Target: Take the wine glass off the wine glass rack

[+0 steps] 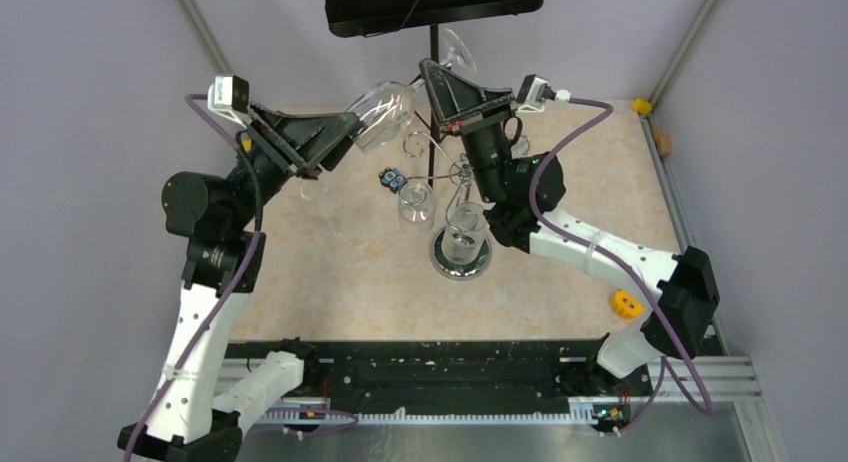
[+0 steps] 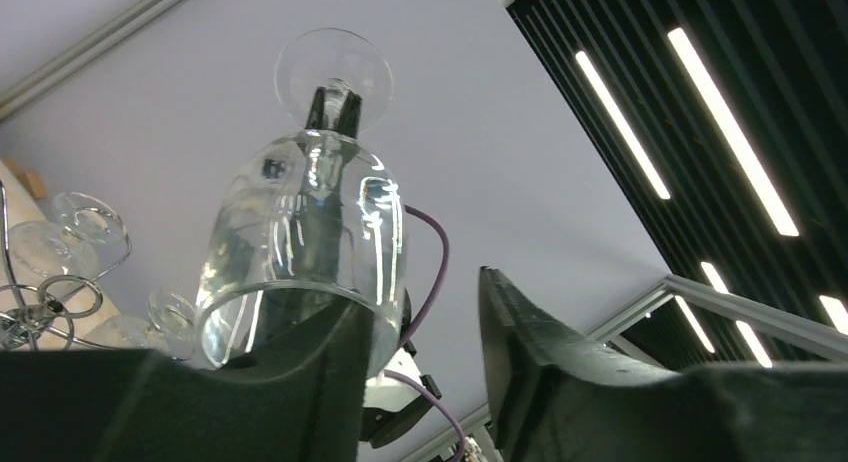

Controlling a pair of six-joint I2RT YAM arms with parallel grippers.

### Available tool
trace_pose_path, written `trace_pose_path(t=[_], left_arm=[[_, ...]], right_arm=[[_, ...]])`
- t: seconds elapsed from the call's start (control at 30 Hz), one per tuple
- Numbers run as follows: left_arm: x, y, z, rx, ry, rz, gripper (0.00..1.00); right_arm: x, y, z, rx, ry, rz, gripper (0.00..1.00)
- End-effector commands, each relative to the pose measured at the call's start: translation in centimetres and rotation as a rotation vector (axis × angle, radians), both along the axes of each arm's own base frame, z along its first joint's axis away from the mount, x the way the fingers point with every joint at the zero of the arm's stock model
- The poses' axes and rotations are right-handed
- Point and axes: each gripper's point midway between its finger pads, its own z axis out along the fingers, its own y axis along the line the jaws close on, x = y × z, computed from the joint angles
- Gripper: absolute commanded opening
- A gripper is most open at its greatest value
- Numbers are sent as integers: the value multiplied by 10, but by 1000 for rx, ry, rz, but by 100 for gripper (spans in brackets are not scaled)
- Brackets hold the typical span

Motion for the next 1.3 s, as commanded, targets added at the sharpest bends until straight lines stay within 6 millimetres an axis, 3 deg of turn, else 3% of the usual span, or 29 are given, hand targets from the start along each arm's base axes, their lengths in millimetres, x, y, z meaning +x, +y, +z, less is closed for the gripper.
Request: trace_pose_path(t=[0.0,0.23,0.3,0.37,0.5,0.67,0.87,1.03,1.27], left_arm=[[-7,6,24,-86,-66,-15,39],[8,1,14,-69,-29,-10,13],[10,0,13,-64,-27,-8,0],[12,1,12,-52,-39,6,0],[15,6,13,-26,-80,88,0],[18,23,23,44,-156,281,0],[26,46,30,120,-199,485,0],[43,52,15,212,-177,569,0],[77,61,-45,485,-44,664,0]], right_arm=[[-17,-5,13,-8,-108,-21,0],[-14,-3,4,-44,-129,-66,0],[-14,-1,2,-48,-137,-63,0],[-14,0,2,-54,-150,-66,4],[-16,-3,4,-54,-178,-69,29],[-19,-8,7,-55,-203,-76,51],[-17,-12,1,-84,-180,-54,68],[-16,-7,-3,-135,-159,-7,71],[-20,-4,-4,-191,-192,91,68]])
